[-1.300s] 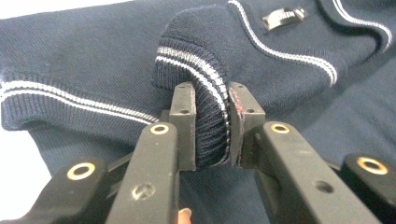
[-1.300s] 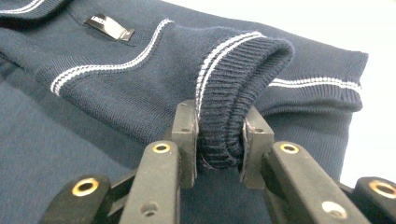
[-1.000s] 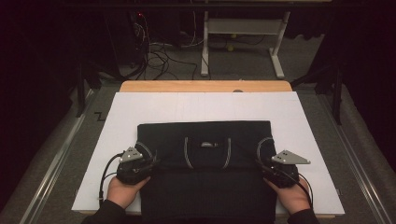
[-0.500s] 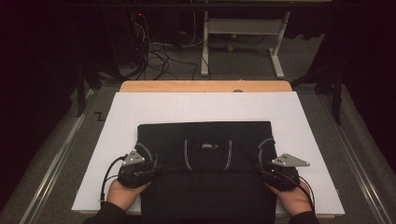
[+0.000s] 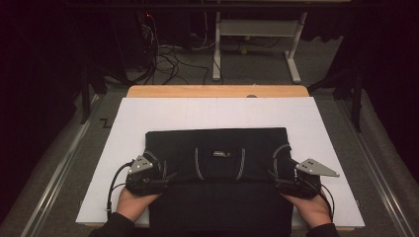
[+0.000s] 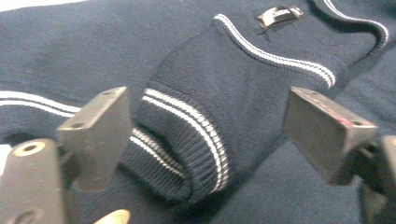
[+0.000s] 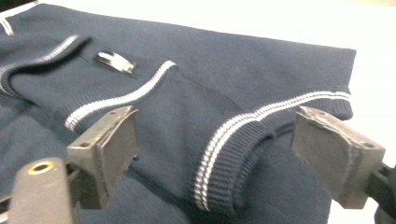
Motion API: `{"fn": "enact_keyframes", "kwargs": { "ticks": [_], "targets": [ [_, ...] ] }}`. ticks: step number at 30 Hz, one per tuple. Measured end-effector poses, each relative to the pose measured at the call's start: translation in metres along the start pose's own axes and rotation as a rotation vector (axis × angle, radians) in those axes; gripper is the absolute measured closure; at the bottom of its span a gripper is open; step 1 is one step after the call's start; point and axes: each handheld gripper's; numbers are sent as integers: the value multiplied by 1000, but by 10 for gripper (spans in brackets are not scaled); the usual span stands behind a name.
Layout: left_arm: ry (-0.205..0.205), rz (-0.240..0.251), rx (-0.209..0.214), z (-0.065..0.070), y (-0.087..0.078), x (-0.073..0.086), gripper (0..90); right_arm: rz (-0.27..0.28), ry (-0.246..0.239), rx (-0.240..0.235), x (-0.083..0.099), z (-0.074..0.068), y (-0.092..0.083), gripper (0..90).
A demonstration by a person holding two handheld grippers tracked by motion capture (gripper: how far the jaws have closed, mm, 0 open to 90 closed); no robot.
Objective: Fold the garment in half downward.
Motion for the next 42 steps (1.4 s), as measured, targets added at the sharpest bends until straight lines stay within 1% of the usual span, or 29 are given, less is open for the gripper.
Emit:
{"fn": "enact_keyframes", "kwargs": {
  "ticks": [2, 4, 5, 7, 9, 11, 12, 14, 15, 16, 17, 19, 20, 21, 23, 26, 27, 28, 29, 31, 34, 36, 37, 40, 42],
  "targets": [
    [-9, 2, -3, 0, 1, -1, 107, 10, 7, -10, -1, -1, 0, 90],
    [-17, -5, 6, -1, 2, -2, 17, 20, 0, -14, -3, -4, 1, 10],
    [-19, -8, 9, -2, 3, -2, 0, 22, -3, -17, -4, -5, 1, 0],
    [-12, -5, 6, -1, 4, -3, 0, 30, -3, -16, -5, -7, 1, 0],
    [-13, 2, 8, -1, 5, -4, 0, 30, -14, -26, -6, -9, 2, 0],
    [-14, 20, 4, 0, 4, -6, 0, 28, -23, -32, -7, -11, 3, 0],
    [-14, 29, 9, 1, 3, -8, 0, 29, -28, -31, -7, -13, 3, 0],
    [-10, 39, 26, 3, 2, -13, 0, 27, -26, -34, -8, -15, 3, 0],
    [-32, 52, 59, 3, 2, -15, 0, 30, -26, -37, -9, -16, 3, 0],
    [-65, 69, 113, 3, 0, -19, 0, 33, -29, -36, -10, -17, 4, 0],
    [-70, 82, 138, 5, 0, -22, 0, 34, -34, -33, -12, -18, 4, 1],
    [-19, 70, 123, 12, 1, -31, 0, 36, -45, -51, -16, -19, 7, 2],
    [-10, 68, 120, 13, 2, -35, 0, 29, -51, -56, -18, -20, 10, 3],
    [-14, 72, 123, 13, 3, -39, 0, 19, -54, -58, -20, -20, 13, 2],
    [-19, 69, 113, 11, 7, -47, 0, 7, -49, -65, -25, -21, 19, 2],
    [-5, 45, 74, 7, 15, -62, 0, 10, -53, -63, -37, -25, 26, 4],
    [3, 44, 60, 7, 16, -65, 0, 10, -59, -62, -42, -27, 28, 7],
    [19, 47, 34, 7, 18, -68, 0, 10, -64, -64, -45, -28, 30, 16],
    [26, 47, 19, 6, 20, -72, 0, 10, -70, -67, -49, -30, 32, 27],
    [13, 41, 27, 4, 26, -79, 0, 6, -75, -72, -57, -34, 36, 35],
    [19, 10, 30, 3, 37, -87, 0, -5, -77, -74, -66, -39, 44, 35],
    [28, -10, 25, 3, 43, -90, 0, -14, -87, -73, -71, -42, 49, 35],
    [26, -15, 25, 3, 46, -92, 0, -20, -89, -72, -72, -44, 51, 36],
    [-5, -38, 39, -3, 54, -96, 0, -35, -98, -67, -77, -49, 59, 48],
    [-19, -58, 33, -7, 60, -99, 0, -38, -111, -60, -80, -51, 63, 67]
  ]
}}
Point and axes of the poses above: each handheld gripper's, and its own axes: y roughly forward along the jaws, x roughly out of its underside, z roughly to its right, and after that the axes turned 15 degrees about x, right-handed
